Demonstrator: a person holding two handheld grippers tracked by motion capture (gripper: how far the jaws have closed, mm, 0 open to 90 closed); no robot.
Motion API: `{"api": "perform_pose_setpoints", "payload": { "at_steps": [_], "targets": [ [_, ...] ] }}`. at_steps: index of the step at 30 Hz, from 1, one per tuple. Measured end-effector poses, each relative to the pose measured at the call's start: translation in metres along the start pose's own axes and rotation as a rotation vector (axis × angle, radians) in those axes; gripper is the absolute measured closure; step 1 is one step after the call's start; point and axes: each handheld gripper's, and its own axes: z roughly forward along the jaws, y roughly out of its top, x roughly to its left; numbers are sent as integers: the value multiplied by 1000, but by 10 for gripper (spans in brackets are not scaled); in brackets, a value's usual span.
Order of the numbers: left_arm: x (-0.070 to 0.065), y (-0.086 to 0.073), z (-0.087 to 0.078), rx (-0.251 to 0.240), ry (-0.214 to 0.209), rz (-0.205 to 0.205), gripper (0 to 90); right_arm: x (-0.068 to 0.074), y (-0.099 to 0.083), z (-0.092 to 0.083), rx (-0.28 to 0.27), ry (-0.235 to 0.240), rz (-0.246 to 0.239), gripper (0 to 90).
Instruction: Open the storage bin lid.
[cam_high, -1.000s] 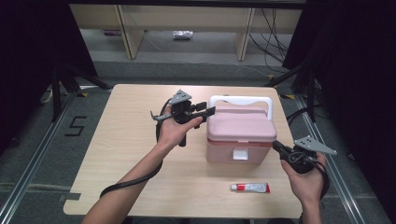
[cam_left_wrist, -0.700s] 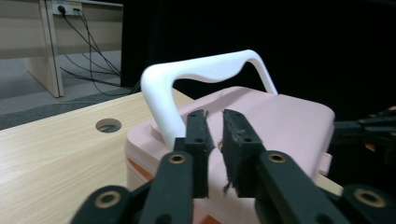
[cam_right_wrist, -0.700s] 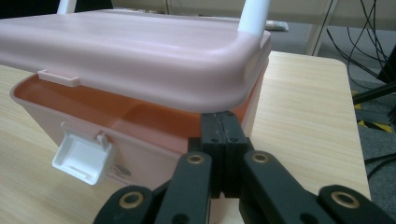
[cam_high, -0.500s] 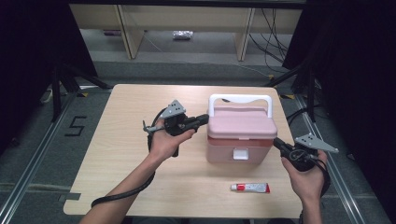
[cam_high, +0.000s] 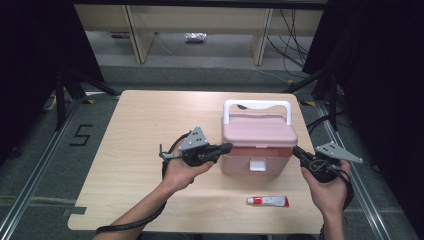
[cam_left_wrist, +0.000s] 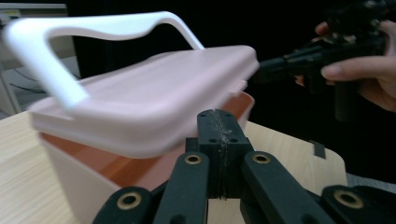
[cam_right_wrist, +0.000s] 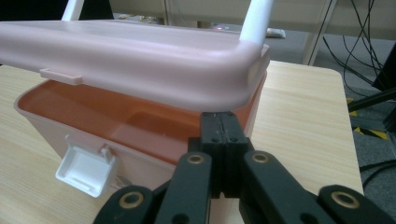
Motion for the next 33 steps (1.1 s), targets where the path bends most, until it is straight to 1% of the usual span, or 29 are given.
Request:
{"api": "perform_pose_setpoints", "payload": {
  "at_steps": [1, 2, 3, 4, 5, 7, 8, 9, 10, 12, 13, 14, 16, 17, 18, 19, 20, 21, 23, 24, 25, 26, 27, 28, 29, 30, 31, 32, 33],
  "targets": [
    [-2, -2, 2, 5, -9, 10, 892, 0, 0, 0, -4, 8, 3, 900],
    [-5, -3, 5, 9, -20, 18, 892, 1, 1, 0, 3, 5, 13, 900],
    [-7, -5, 8, 12, -36, 24, 892, 4, 1, -1, 8, 8, 49, 900],
    [-9, -7, 11, 14, -42, 28, 892, 2, 1, 0, 1, 9, 24, 900],
    [-11, -9, 14, 23, -45, 32, 892, 3, 1, 0, 8, 8, 36, 900],
    [-14, -13, 22, 34, -56, 60, 892, 2, 2, 1, 0, 0, 12, 900],
    [-16, -15, 26, 42, -61, 66, 892, 2, 2, 1, -6, -3, 14, 900],
    [-17, -18, 31, 44, -72, 66, 892, 2, 2, 1, -5, -1, 15, 900],
    [-18, -19, 34, 48, -74, 73, 892, 2, 2, 1, 0, 4, 18, 900],
    [-19, -23, 40, 51, -79, 80, 892, 5, 2, 0, 9, 4, 50, 900],
    [-19, -24, 43, 61, -82, 78, 892, 5, 2, 1, 5, 0, 49, 900],
    [-20, -26, 46, 63, -83, 84, 892, 4, 2, 1, 5, 10, 50, 900],
    [-22, -28, 51, 65, -88, 94, 892, 4, 3, 1, 1, 9, 46, 900],
    [-23, -29, 54, 59, -95, 97, 892, 3, 3, 1, -4, 8, 32, 900],
    [-24, -29, 56, 68, -96, 103, 892, 2, 3, 2, -11, 11, 18, 900],
    [-25, -30, 58, 68, -100, 110, 891, 2, 4, 2, -16, 20, 22, 900],
    [-26, -31, 61, 73, -104, 115, 891, 2, 4, 2, -16, 8, 14, 900],
    [-27, -32, 63, 75, -107, 111, 891, 2, 4, 2, -16, 10, 15, 900],
    [-27, -35, 69, 78, -106, 118, 891, 2, 5, 1, -10, 4, 11, 900],
    [-27, -36, 71, 85, -101, 122, 891, 5, 4, 1, -5, 9, 54, 900],
    [-27, -37, 73, 84, -101, 117, 892, 5, 4, 1, -13, 9, 41, 900],
    [-27, -38, 75, 81, -99, 121, 891, 6, 4, 1, -8, 13, 52, 900],
    [-27, -38, 76, 91, -95, 126, 891, 5, 4, 1, -14, 12, 35, 900],
    [-27, -40, 78, 88, -93, 126, 892, 3, 5, 1, -11, 16, 21, 900],
    [-25, -40, 78, 96, -90, 134, 892, 3, 4, 1, -14, 14, 15, 900],
    [-25, -41, 79, 96, -87, 131, 892, 5, 4, 1, -9, 12, 41, 900],
    [-24, -42, 80, 90, -89, 129, 892, 6, 5, -1, 9, 5, 56, 900],
    [-24, -42, 79, 97, -83, 128, 892, 4, 5, 1, -8, 1, 25, 900],
    [-24, -42, 79, 101, -82, 132, 892, 2, 5, 1, -16, -2, 10, 900]
  ]
}}
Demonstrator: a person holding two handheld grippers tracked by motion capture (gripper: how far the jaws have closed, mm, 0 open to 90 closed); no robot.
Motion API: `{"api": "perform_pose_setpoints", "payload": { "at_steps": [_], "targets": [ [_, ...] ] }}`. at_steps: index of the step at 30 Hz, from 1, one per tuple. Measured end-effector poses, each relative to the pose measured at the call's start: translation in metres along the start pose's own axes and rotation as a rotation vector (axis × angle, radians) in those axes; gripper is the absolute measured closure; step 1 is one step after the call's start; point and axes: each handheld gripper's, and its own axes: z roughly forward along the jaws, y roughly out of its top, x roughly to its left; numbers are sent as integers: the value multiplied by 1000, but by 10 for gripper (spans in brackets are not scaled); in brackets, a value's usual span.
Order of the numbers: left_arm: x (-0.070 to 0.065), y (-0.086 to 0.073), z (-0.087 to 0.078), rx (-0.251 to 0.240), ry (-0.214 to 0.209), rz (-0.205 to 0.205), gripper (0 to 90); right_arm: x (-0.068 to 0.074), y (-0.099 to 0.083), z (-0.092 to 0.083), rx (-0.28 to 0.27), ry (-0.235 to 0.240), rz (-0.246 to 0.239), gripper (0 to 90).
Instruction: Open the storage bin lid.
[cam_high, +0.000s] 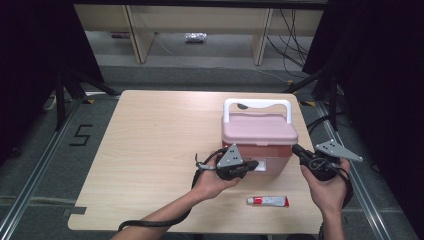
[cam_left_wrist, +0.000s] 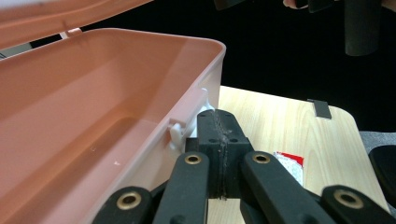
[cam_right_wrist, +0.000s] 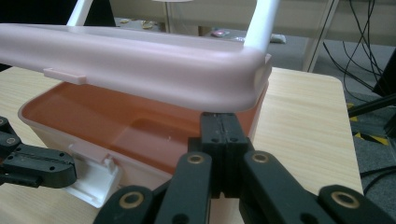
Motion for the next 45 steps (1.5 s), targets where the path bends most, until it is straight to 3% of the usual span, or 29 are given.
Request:
{"api": "perform_pose_setpoints", "payload": {
  "at_steps": [8, 13, 15, 18, 20, 25, 28, 33, 34, 36, 40, 45],
  "targets": [
    [-2, -3, 4, -1, 5, 22, 892, 1, 0, 2, -6, 12, -7, 900],
    [-4, -4, 4, -3, 9, 32, 893, 3, 1, 1, -3, 14, 16, 900],
    [-4, -4, 4, -2, 9, 36, 893, 2, 1, 2, -15, 11, 0, 900],
    [-4, -4, 4, -1, 9, 39, 894, 4, 1, 2, -22, 11, 33, 900],
    [-3, -4, 3, 4, 6, 42, 894, 2, 2, 1, -31, 5, 6, 900],
    [-3, -4, 2, 1, 9, 44, 894, 4, 4, 2, -39, 5, 17, 900],
    [-3, -5, 1, 2, 10, 45, 894, 3, 6, 3, -54, -4, -6, 900],
    [-3, -5, 1, 1, 10, 44, 894, 3, 9, 3, -70, -12, 1, 900],
    [-3, -5, 1, 1, 10, 43, 894, 5, 9, 3, -66, -4, 29, 900],
    [-3, -5, 1, 1, 10, 43, 894, 4, 10, 4, -78, -12, 3, 900],
    [-2, -5, 1, -1, 9, 41, 894, 4, 12, 3, -89, -5, 35, 900],
    [-3, -5, 1, -1, 8, 41, 894, 3, 15, 5, -104, -25, 12, 900]
  ]
}}
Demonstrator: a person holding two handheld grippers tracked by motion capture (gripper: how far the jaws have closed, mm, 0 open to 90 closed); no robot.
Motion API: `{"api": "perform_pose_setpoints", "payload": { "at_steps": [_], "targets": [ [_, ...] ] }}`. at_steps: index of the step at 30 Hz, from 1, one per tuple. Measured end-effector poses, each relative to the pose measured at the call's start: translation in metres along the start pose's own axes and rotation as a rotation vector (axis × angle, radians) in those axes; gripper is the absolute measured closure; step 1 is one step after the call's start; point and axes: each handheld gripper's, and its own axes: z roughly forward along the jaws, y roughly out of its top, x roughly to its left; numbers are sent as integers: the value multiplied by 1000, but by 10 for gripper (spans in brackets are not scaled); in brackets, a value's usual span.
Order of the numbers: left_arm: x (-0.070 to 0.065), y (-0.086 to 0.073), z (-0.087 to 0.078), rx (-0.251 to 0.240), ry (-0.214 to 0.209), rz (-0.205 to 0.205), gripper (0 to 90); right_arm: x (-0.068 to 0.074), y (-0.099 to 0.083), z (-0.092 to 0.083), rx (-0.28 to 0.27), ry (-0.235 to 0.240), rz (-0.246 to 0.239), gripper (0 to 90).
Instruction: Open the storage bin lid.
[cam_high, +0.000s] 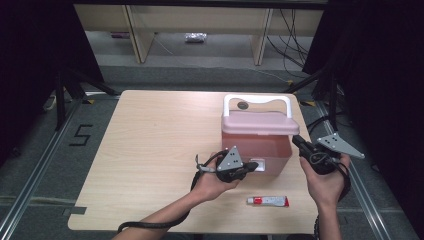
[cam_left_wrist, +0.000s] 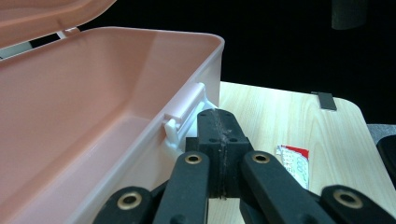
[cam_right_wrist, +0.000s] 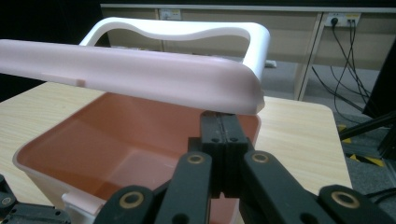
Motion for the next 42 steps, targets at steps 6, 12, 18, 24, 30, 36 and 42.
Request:
{"api": "perform_pose_setpoints", "payload": {
  "at_steps": [6, 12, 18, 24, 30, 36, 42],
  "targets": [
    [0, 0, 0, -1, -2, -4, 894, 2, 4, 2, -20, -1, 13, 900],
    [0, 0, 0, 0, -2, -2, 894, 1, 7, 3, -38, -13, -2, 900],
    [0, 0, 0, 2, -3, -1, 894, 1, 9, 4, -58, -17, 1, 900],
    [0, 0, 0, 2, -2, 0, 894, 1, 11, 6, -73, -16, 15, 900],
    [0, 0, 0, 0, -1, 0, 894, 1, 13, 7, -75, -14, 8, 900],
    [0, 0, 0, 1, -2, 0, 895, 2, 16, 7, -68, -25, 18, 900],
    [0, 1, 0, 3, -3, 1, 894, 0, 19, 10, -87, -29, -9, 900]
  ]
}}
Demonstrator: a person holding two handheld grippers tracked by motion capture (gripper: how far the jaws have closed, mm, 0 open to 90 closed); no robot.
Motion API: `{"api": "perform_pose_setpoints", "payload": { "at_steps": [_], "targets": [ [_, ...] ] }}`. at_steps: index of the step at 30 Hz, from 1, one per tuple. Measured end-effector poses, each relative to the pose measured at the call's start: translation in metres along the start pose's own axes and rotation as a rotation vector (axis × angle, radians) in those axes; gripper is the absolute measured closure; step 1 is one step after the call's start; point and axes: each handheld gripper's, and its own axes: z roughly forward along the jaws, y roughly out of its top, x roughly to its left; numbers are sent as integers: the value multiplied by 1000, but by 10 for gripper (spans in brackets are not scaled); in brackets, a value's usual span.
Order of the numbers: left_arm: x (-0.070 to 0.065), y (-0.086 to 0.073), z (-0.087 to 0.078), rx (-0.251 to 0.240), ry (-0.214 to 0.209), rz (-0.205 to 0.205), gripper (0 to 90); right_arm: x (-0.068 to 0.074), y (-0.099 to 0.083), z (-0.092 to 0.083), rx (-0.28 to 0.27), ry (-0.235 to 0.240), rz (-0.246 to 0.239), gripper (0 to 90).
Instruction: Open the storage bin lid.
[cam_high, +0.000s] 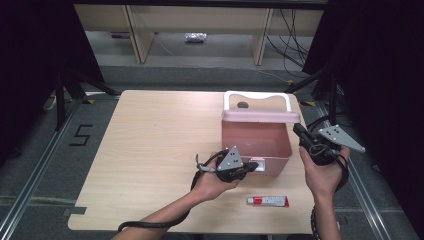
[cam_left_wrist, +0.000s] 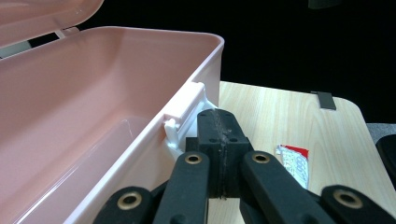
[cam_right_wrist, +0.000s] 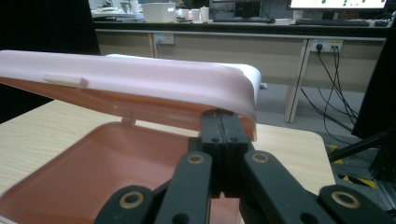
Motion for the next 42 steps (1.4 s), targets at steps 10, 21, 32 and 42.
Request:
{"api": "perform_pose_setpoints", "payload": {
  "at_steps": [10, 21, 32, 42],
  "targets": [
    [0, 0, 0, 2, 0, 1, 894, 0, 5, 5, -19, -7, 3, 900],
    [0, 0, 0, 4, -1, 2, 894, -1, 8, 12, -30, -7, 8, 900],
    [0, 0, 0, -2, 1, -1, 894, 0, 10, 16, -35, 4, 30, 900],
    [0, 0, 0, 1, 0, -1, 895, -1, 13, 19, -40, -11, 19, 900]
  ]
}}
